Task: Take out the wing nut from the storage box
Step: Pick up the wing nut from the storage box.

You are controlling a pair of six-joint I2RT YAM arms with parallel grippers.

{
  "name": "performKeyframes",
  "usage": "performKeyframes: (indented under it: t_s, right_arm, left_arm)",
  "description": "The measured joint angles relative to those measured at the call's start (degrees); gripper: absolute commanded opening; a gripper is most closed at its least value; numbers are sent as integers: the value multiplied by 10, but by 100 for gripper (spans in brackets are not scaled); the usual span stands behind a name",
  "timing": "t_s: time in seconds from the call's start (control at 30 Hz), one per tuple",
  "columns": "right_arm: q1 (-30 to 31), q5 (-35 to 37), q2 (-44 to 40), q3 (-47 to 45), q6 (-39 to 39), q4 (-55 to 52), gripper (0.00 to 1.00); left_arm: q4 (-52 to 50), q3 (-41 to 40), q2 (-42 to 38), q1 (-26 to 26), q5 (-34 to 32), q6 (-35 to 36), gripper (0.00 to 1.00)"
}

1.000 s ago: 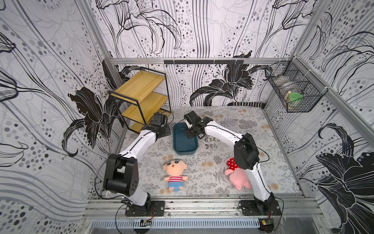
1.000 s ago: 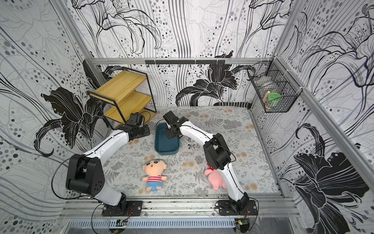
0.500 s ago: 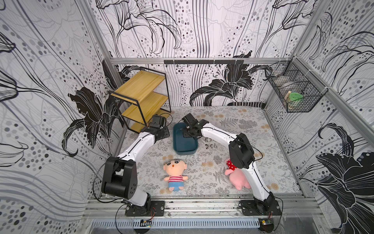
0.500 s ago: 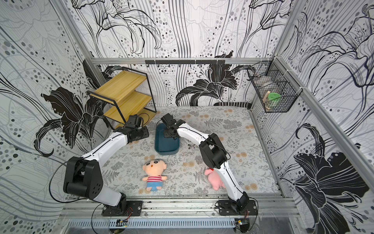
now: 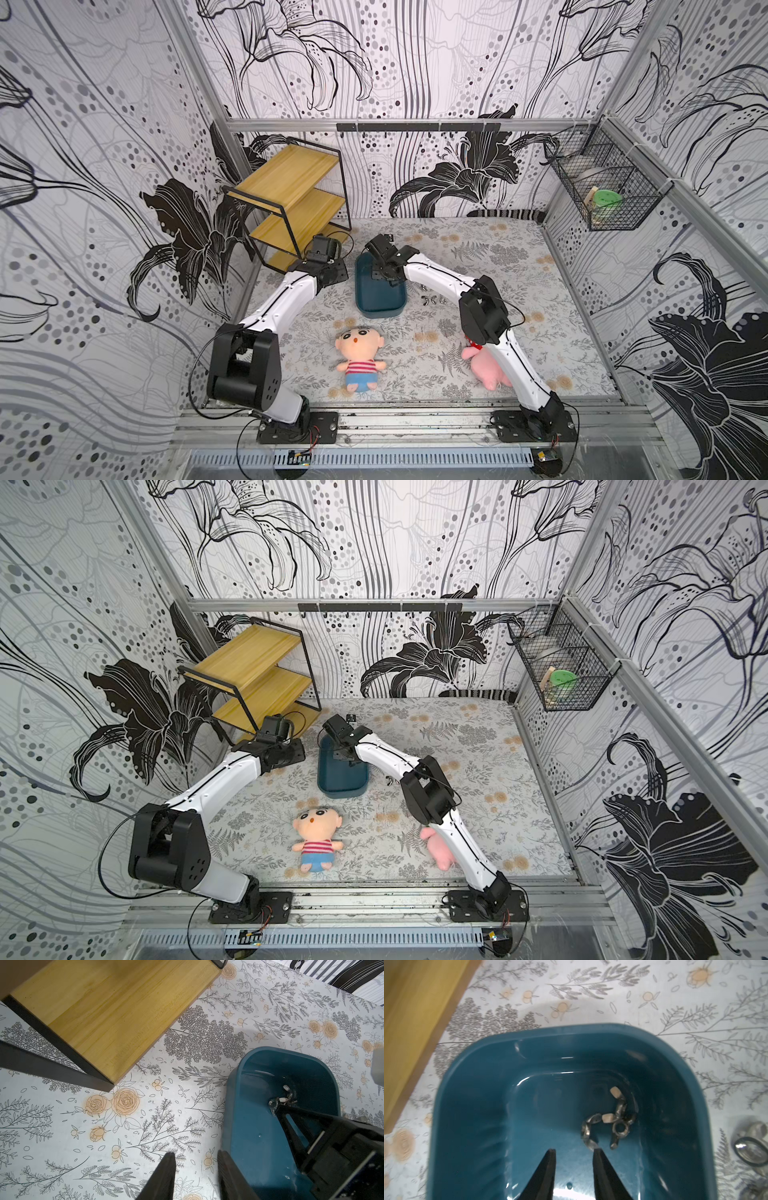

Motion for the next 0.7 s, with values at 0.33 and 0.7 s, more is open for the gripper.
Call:
performKeyframes:
  t_s: [0.33,0.7]
  right_arm:
    - [0,10,35,25,14,-10,35]
    - [0,19,53,44,24,-10,35]
  left_arm:
    - [-2,0,-1,3,0,7,40]
    - [-2,0,-7,5,-1,14,40]
